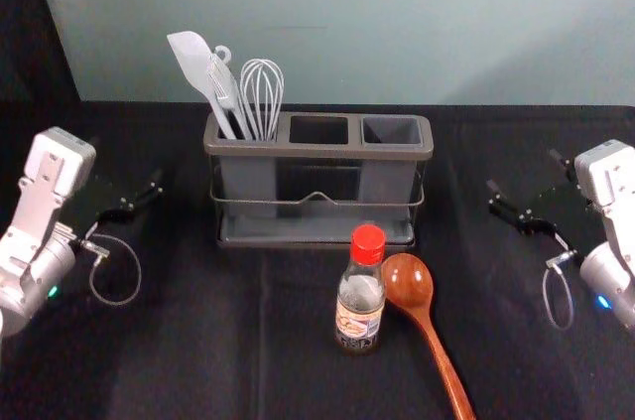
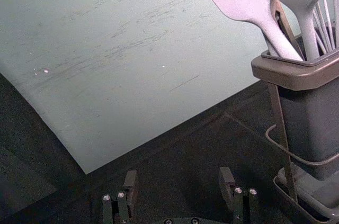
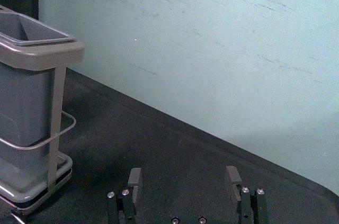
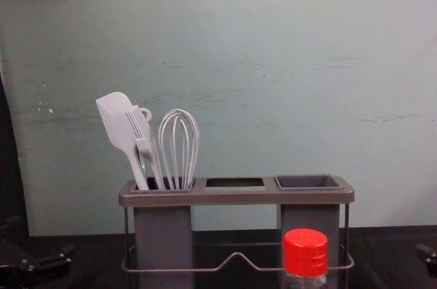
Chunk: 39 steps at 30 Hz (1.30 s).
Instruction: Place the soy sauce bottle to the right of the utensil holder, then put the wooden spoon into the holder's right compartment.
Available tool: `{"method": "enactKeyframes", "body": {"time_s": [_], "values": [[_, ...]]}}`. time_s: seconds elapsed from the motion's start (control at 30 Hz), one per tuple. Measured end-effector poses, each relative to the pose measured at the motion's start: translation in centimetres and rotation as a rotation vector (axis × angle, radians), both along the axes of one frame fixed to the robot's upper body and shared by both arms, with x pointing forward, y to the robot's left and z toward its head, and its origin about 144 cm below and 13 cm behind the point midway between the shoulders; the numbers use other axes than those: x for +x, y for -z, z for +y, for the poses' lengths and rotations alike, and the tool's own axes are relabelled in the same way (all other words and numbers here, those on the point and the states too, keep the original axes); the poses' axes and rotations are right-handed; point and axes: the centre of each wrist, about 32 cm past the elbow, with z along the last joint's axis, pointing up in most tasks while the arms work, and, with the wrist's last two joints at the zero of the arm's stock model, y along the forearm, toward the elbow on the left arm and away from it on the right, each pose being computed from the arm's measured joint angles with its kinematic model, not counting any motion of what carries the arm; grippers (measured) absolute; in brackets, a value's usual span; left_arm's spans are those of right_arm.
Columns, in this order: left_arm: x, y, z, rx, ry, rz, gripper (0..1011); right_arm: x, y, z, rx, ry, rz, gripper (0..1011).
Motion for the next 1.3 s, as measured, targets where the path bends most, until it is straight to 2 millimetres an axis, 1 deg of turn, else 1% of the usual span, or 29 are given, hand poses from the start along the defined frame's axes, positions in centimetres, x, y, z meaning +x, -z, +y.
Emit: {"method": "enactKeyframes", "body": {"time_s": [1.3], "values": [[0.00,0.00,0.00,0.000,0.000,0.000,1000,0.00,0.00,0.00,0.000,0.000,0.000,1003]]}}
